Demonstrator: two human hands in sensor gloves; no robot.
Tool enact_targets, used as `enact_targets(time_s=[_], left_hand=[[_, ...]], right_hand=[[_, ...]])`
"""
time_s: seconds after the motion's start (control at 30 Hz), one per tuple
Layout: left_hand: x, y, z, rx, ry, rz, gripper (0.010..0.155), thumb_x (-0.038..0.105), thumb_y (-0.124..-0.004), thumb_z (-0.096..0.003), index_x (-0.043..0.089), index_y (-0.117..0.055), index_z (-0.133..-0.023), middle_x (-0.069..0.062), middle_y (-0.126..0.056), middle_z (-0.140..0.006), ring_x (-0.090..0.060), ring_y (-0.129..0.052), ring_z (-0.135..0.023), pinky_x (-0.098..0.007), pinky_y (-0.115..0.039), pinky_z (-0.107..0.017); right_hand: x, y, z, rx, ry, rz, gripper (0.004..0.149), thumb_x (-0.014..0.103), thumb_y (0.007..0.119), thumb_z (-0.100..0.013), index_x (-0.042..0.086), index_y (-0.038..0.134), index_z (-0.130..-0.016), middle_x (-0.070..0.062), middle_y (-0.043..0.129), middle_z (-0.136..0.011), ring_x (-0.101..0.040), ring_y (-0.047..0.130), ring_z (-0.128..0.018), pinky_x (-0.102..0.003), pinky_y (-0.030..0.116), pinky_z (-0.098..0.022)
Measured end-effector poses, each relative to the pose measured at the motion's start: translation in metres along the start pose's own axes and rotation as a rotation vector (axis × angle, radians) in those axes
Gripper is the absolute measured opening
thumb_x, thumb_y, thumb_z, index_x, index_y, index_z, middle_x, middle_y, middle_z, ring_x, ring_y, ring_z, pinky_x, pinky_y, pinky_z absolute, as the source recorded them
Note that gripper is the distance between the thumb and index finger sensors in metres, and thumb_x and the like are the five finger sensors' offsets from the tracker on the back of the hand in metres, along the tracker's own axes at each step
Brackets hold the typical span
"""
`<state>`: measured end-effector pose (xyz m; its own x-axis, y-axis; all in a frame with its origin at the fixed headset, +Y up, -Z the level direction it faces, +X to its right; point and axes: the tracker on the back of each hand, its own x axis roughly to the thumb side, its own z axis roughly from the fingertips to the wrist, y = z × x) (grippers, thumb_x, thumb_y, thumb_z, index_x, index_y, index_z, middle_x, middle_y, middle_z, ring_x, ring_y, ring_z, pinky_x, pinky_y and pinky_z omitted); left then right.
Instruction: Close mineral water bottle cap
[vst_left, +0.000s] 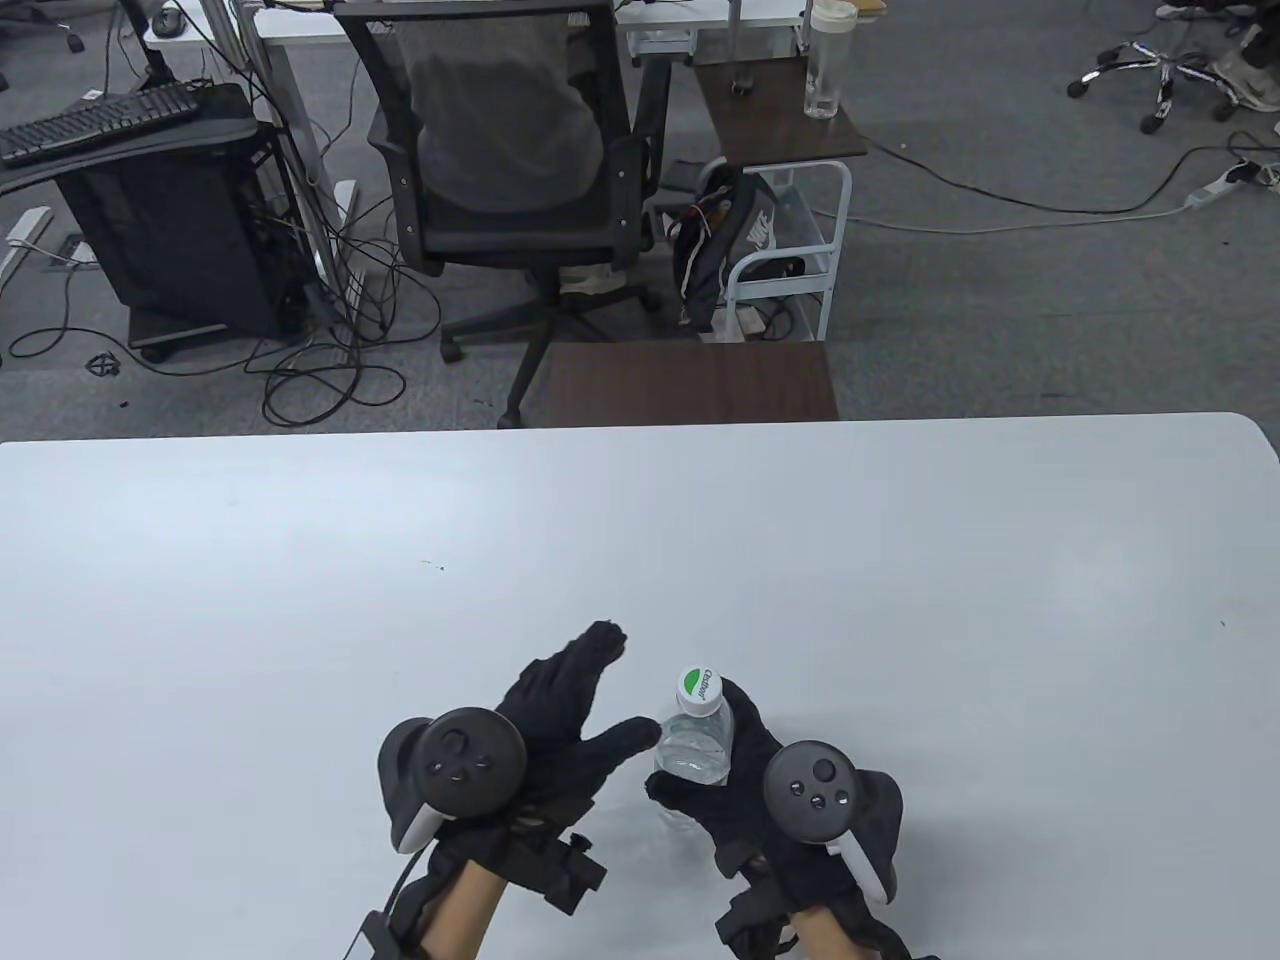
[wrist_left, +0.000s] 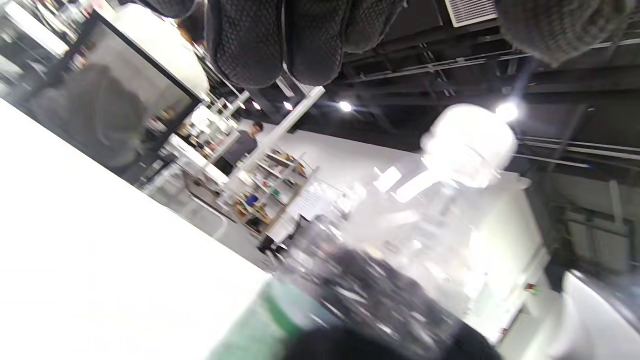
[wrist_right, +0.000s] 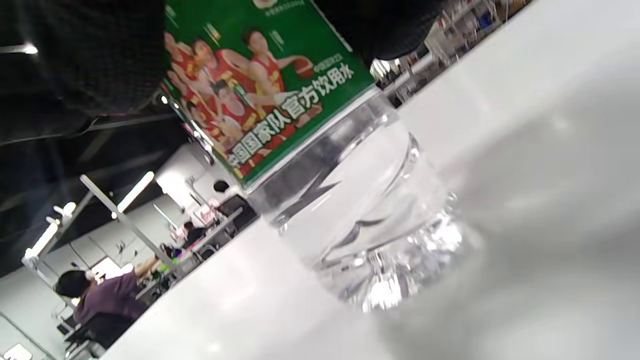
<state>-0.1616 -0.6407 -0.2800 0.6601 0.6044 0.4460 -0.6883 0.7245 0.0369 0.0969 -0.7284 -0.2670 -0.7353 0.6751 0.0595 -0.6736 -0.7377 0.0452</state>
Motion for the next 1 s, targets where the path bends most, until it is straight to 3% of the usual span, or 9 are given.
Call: enact_targets(time_s=[0.1,0.23,0.33,0.47,0.53,0.6,0.7,0.87,1.0], left_hand=[[-0.026,0.001,0.009,-0.015,0.076,-0.112,0.083,0.065,-0.067,-0.0541,0.014,-0.046,-0.116,-0.023,-0.057,-0.114,-0.057,-0.064,-0.1,-0.069,-0.045,-0.071],[-0.063,-0.012,0.019,0.024,0.136,-0.238,0.079,0.064,-0.064,-0.0551,0.014,-0.049,-0.115,-0.023,-0.059,-0.113,-0.058,-0.064,-0.099,-0.069,-0.045,-0.071],[-0.076,-0.017,0.019,-0.08,0.193,-0.381,0.079,0.063,-0.063,-0.0551,0.014,-0.047,-0.115,-0.024,-0.055,-0.114,-0.059,-0.061,-0.099,-0.07,-0.044,-0.071],[-0.083,-0.017,0.026,-0.096,0.219,-0.54,0.08,0.065,-0.061,-0.0543,0.015,-0.046,-0.116,-0.024,-0.054,-0.115,-0.06,-0.06,-0.1,-0.07,-0.045,-0.071],[-0.088,-0.016,0.032,-0.113,0.246,-0.571,0.081,0.065,-0.06,-0.0539,0.016,-0.045,-0.116,-0.024,-0.053,-0.115,-0.06,-0.058,-0.101,-0.07,-0.044,-0.071],[-0.097,-0.015,0.035,-0.122,0.268,-0.584,0.082,0.066,-0.06,-0.0536,0.016,-0.044,-0.117,-0.025,-0.051,-0.116,-0.061,-0.058,-0.101,-0.071,-0.044,-0.071],[-0.107,-0.013,0.037,-0.124,0.308,-0.576,0.083,0.067,-0.059,-0.0531,0.017,-0.041,-0.117,-0.026,-0.048,-0.117,-0.065,-0.055,-0.1,-0.072,-0.043,-0.07],[-0.106,-0.012,0.038,-0.115,0.305,-0.537,0.083,0.067,-0.059,-0.0528,0.018,-0.042,-0.117,-0.026,-0.047,-0.117,-0.066,-0.053,-0.1,-0.072,-0.042,-0.07],[-0.104,-0.015,0.037,-0.148,0.296,-0.549,0.084,0.07,-0.057,-0.052,0.019,-0.041,-0.118,-0.027,-0.043,-0.118,-0.066,-0.047,-0.102,-0.073,-0.039,-0.07]], right_hand=[[0.001,0.002,-0.003,-0.006,0.028,0.024,0.096,0.071,0.082,-0.04,0.039,0.025,-0.11,0.014,0.053,-0.118,-0.008,0.068,-0.114,-0.035,0.055,-0.09],[0.002,0.002,-0.006,0.058,0.044,0.02,0.097,0.07,0.082,-0.041,0.04,0.022,-0.111,0.012,0.05,-0.12,-0.011,0.063,-0.116,-0.043,0.053,-0.088],[-0.001,0.001,-0.004,0.009,0.029,0.074,0.097,0.07,0.083,-0.039,0.038,0.028,-0.112,0.009,0.054,-0.119,-0.016,0.063,-0.114,-0.048,0.055,-0.085],[-0.011,-0.013,0.0,0.007,-0.057,0.222,0.102,0.076,0.079,-0.035,0.032,0.031,-0.114,0.0,0.051,-0.121,-0.025,0.058,-0.115,-0.054,0.053,-0.083],[-0.019,-0.025,0.003,-0.149,-0.046,0.401,0.099,0.078,0.079,-0.032,0.036,0.04,-0.113,0.0,0.053,-0.121,-0.027,0.056,-0.116,-0.058,0.051,-0.082],[-0.028,-0.031,0.002,-0.221,-0.012,0.679,0.094,0.078,0.075,-0.036,0.039,0.04,-0.113,0.001,0.053,-0.122,-0.027,0.055,-0.117,-0.059,0.051,-0.082],[-0.043,-0.032,-0.003,-0.133,0.068,0.914,0.09,0.079,0.068,-0.04,0.043,0.032,-0.114,0.001,0.042,-0.125,-0.028,0.042,-0.121,-0.064,0.045,-0.083],[-0.061,-0.033,-0.01,-0.144,0.199,0.875,0.078,0.072,0.053,-0.048,0.04,0.027,-0.115,-0.004,0.036,-0.125,-0.034,0.036,-0.118,-0.066,0.044,-0.08],[-0.071,-0.042,-0.008,-0.147,0.258,0.823,0.081,0.075,0.045,-0.046,0.039,0.021,-0.115,-0.007,0.028,-0.125,-0.038,0.03,-0.117,-0.067,0.042,-0.079]])
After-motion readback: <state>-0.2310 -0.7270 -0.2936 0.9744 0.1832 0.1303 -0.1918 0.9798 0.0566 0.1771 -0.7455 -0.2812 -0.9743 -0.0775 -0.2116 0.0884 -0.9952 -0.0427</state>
